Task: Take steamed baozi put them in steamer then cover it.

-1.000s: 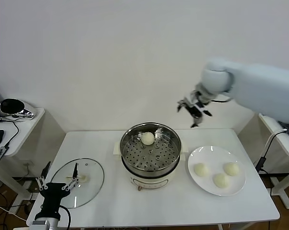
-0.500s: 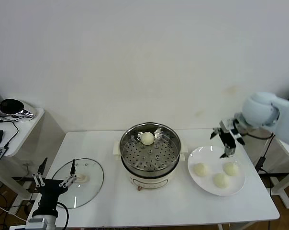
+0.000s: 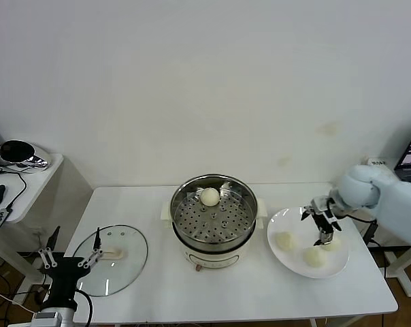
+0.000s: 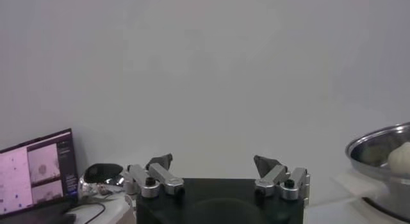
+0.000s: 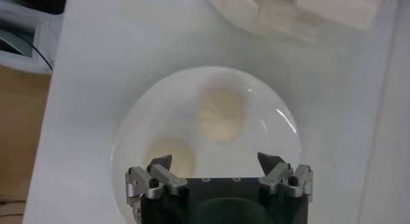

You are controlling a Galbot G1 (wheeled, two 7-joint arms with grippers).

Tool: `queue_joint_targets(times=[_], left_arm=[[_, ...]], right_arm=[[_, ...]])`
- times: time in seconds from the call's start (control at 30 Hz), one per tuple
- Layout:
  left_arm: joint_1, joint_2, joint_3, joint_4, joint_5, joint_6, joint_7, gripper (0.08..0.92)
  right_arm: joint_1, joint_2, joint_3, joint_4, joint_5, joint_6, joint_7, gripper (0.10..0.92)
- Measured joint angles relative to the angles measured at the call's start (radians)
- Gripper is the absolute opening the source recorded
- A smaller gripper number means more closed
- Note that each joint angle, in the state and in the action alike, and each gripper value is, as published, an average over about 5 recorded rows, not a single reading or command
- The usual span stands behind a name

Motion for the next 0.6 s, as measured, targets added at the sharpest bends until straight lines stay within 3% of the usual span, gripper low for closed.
queue_joint_targets(times=[0.6], left_arm=[[-0.003, 0.003, -0.010, 0.011, -0.002, -0.003, -0.001, 0.823]], right_arm=[[-0.165, 0.193, 0.135, -0.200, -0.091, 0.034, 0.026, 0.823]])
